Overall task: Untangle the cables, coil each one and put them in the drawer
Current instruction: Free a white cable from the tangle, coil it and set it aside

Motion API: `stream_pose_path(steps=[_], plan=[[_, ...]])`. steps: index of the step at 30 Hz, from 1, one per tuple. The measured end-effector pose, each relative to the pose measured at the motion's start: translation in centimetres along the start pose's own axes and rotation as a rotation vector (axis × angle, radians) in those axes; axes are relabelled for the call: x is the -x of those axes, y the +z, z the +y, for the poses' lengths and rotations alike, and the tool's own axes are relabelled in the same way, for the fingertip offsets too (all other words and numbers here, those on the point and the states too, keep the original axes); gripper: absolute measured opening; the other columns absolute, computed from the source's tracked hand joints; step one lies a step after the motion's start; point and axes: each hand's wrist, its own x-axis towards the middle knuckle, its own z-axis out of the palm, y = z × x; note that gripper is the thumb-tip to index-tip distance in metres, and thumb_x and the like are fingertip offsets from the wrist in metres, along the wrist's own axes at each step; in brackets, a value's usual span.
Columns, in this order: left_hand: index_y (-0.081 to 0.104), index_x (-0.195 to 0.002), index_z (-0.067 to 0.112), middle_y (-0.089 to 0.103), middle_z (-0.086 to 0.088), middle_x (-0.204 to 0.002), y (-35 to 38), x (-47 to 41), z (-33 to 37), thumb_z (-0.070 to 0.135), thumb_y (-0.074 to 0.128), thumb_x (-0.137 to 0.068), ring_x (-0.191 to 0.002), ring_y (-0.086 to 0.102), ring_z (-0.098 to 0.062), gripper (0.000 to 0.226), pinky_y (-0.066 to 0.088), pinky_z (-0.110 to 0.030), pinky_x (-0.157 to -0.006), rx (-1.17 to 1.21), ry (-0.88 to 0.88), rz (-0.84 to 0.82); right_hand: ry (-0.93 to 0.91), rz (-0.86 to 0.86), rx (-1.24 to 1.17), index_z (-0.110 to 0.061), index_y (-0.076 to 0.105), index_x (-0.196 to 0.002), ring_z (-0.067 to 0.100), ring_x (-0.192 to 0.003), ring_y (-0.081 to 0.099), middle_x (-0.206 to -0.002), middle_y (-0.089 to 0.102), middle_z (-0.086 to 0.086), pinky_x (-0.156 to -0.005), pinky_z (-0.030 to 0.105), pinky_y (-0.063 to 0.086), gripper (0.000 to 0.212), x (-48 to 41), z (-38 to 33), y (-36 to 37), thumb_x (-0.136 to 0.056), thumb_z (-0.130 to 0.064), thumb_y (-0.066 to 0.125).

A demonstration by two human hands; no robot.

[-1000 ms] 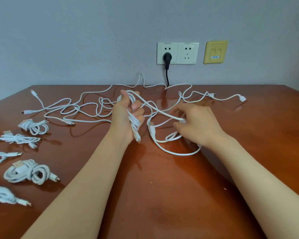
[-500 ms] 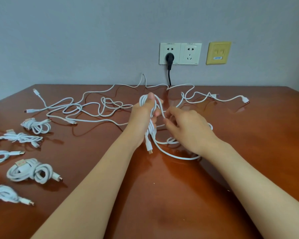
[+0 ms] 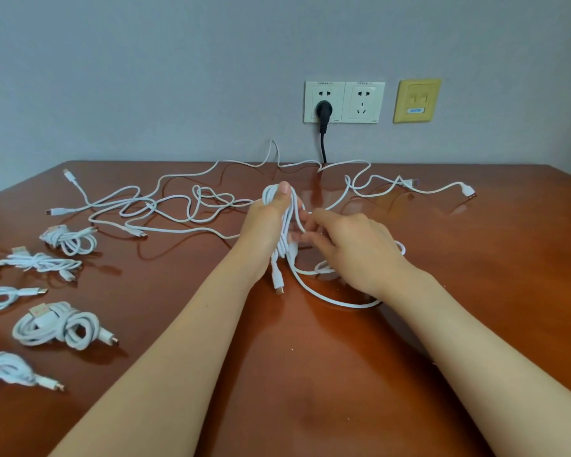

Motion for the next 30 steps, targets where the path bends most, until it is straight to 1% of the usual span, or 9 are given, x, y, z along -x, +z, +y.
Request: stream_pose_path(steps=[2, 6, 10, 13, 16, 21, 24, 27, 30], plan=[[0.052, -0.072, 0.013, 0.056, 0.0, -0.06, -0.1, -0.1, 0.2, 0.038, 0.038, -0.099, -0.056, 0.054, -0.015, 0.04, 0.049, -0.023, -0.049, 0.158, -0.074, -0.049, 0.042, 0.008, -0.04, -0.023, 0.054, -0.102, 0.026, -0.099, 0.055, -0.098, 0.066, 0.0, -0.068, 0.03, 0.029, 0.021, -0.1, 0.1, -0.1, -0.097, -0.039, 0.042], [0.043, -0.073, 0.009, 0.044, 0.0, -0.044, -0.1, 0.0, 0.4, 0.04, 0.026, -0.101, -0.04, 0.048, -0.013, 0.045, 0.048, -0.02, -0.046, 0.678, -0.141, -0.223, 0.053, -0.02, -0.032, -0.022, 0.049, -0.105, 0.033, -0.101, 0.054, -0.107, 0.064, 0.005, -0.069, 0.033, 0.031, 0.022, -0.2, 0.2, 0.1, -0.099, -0.037, 0.034], [0.041, -0.071, 0.014, 0.033, 0.007, -0.039, -0.7, -0.3, 0.9, 0.043, 0.026, -0.101, -0.03, 0.031, -0.005, 0.044, 0.035, -0.012, -0.038, 0.694, -0.117, -0.152, 0.035, -0.136, -0.105, -0.023, 0.055, -0.093, 0.024, -0.084, 0.051, -0.07, 0.052, -0.008, -0.066, 0.031, 0.029, 0.021, 0.0, 0.4, -0.5, -0.097, -0.038, 0.041], [0.04, -0.069, 0.015, 0.03, 0.008, -0.037, -1.8, -1.0, 0.9, 0.042, 0.028, -0.101, -0.028, 0.024, -0.003, 0.044, 0.024, -0.012, -0.031, 0.725, -0.111, -0.073, 0.071, -0.132, -0.271, -0.026, 0.054, -0.077, 0.008, -0.064, 0.05, -0.055, 0.05, -0.009, -0.058, 0.027, 0.034, 0.017, -0.1, 1.2, -1.0, -0.093, -0.032, 0.054], [0.039, -0.069, 0.015, 0.03, 0.008, -0.036, -2.2, -1.5, 0.8, 0.042, 0.03, -0.101, -0.027, 0.023, -0.003, 0.043, 0.022, -0.013, -0.029, 0.633, -0.121, -0.036, 0.095, -0.085, -0.54, -0.027, 0.059, -0.069, -0.001, -0.052, 0.051, -0.051, 0.055, -0.015, -0.056, 0.016, 0.038, 0.019, -0.1, 1.3, -1.1, -0.088, -0.025, 0.063], [0.044, -0.071, 0.016, 0.034, 0.01, -0.037, -1.5, -1.6, 0.0, 0.047, 0.038, -0.097, -0.028, 0.028, -0.007, 0.041, 0.026, -0.015, -0.037, 0.223, -0.113, -0.022, 0.029, -0.077, -0.617, -0.03, 0.057, -0.065, -0.007, -0.051, 0.049, -0.047, 0.052, -0.025, -0.055, 0.006, 0.033, 0.028, -0.2, 0.3, -1.4, -0.089, -0.015, 0.06], [0.047, -0.068, 0.016, 0.044, 0.005, -0.047, -0.7, -0.5, 0.4, 0.05, 0.042, -0.095, -0.046, 0.043, -0.014, 0.044, 0.034, -0.028, -0.053, -0.022, -0.076, -0.043, 0.01, -0.025, -0.692, -0.029, 0.06, -0.067, -0.009, -0.055, 0.05, -0.051, 0.055, -0.027, -0.06, 0.006, 0.035, 0.027, -0.3, 0.1, -1.2, -0.088, -0.014, 0.062], [0.061, -0.086, 0.017, 0.065, -0.008, -0.071, 0.5, 0.8, 0.6, 0.059, 0.038, -0.089, -0.082, 0.064, -0.02, 0.048, 0.045, -0.039, -0.084, -0.223, -0.012, -0.156, 0.035, 0.095, -0.731, -0.018, 0.066, -0.074, -0.004, -0.05, 0.046, -0.05, 0.055, -0.017, -0.058, 0.011, 0.033, 0.011, -0.3, 0.2, -1.1, -0.085, -0.016, 0.065], [0.059, -0.07, 0.022, 0.052, 0.002, -0.04, 1.2, 1.6, 0.6, 0.063, 0.024, -0.088, -0.049, 0.049, -0.009, 0.056, 0.038, -0.033, -0.067, -0.225, 0.013, -0.32, 0.186, 0.17, -0.794, -0.012, 0.052, -0.078, -0.002, -0.042, 0.047, -0.052, 0.055, -0.007, -0.048, 0.009, 0.032, 0.022, -0.4, 0.6, -1.0, -0.078, -0.017, 0.073]])
